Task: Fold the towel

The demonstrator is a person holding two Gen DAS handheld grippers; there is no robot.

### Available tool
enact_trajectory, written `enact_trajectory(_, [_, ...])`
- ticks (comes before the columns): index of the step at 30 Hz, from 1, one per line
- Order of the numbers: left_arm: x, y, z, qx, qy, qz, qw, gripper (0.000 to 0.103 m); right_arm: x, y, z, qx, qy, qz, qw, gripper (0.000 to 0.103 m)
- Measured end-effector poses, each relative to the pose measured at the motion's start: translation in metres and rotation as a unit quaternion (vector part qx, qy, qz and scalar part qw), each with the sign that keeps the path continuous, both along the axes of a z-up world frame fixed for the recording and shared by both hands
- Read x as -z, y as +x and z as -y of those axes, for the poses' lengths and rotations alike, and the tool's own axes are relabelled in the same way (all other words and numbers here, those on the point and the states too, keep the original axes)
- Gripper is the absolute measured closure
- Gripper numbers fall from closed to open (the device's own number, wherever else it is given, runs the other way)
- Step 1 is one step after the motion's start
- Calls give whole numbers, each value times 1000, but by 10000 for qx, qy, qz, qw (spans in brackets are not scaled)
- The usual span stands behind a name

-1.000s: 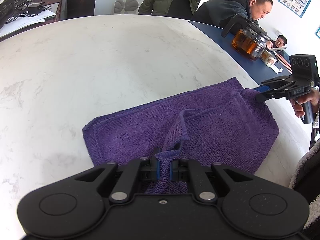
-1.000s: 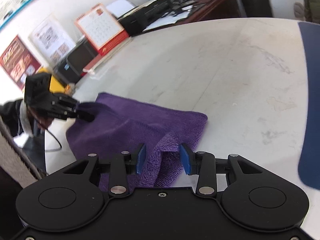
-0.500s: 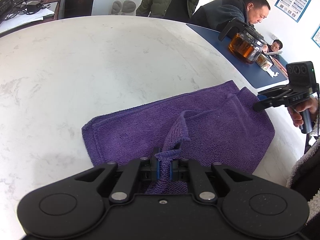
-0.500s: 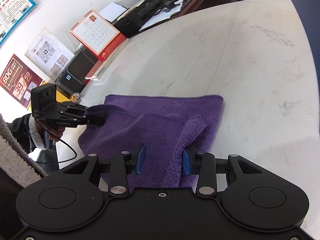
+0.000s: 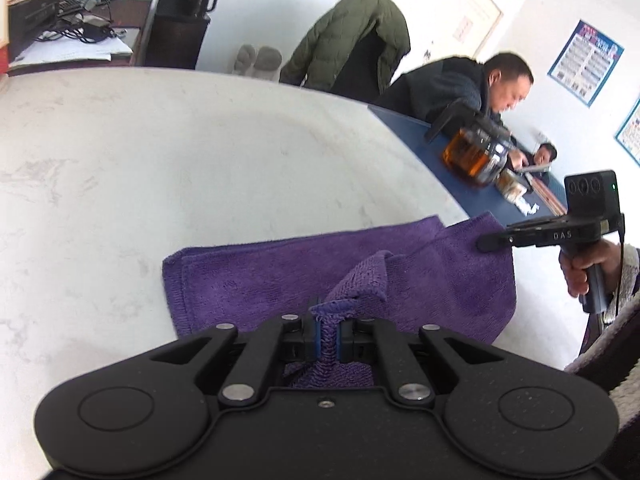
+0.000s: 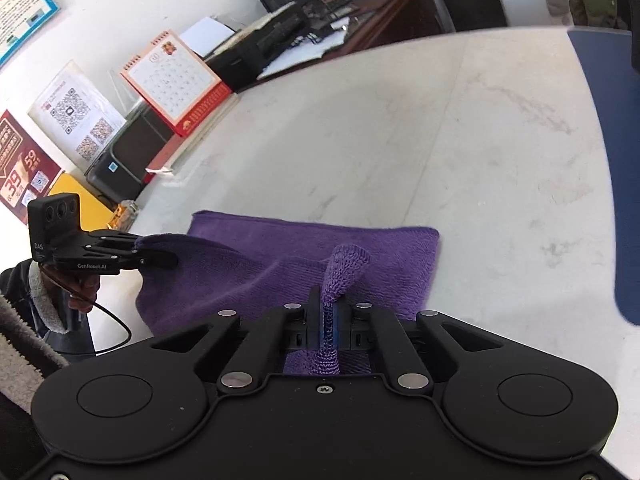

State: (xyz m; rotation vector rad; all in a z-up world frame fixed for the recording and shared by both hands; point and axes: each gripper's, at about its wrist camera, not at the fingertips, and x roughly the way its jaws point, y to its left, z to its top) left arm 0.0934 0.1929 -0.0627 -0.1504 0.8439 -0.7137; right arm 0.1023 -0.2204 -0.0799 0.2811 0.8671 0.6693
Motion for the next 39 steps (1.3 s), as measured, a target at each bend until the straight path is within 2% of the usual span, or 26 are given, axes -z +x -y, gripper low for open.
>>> enact_trajectory(9, [-30, -31, -25, -322, -428, 427, 9977, 98, -43, -38, -9, 16, 10, 689, 9976, 100])
enact_trajectory(14, [-31, -26, -29, -330, -436, 476, 9974, 98, -56, -36, -11, 57, -65, 900, 9959, 100])
enact_trajectory(29, [5, 26, -24, -213, -226, 39, 9995, 97, -32, 13, -16, -79, -246, 537, 9982, 100])
enact_trajectory(39, [25, 55, -24, -171, -85, -346, 9992, 95, -8, 24, -21, -14, -322, 192, 9993, 100])
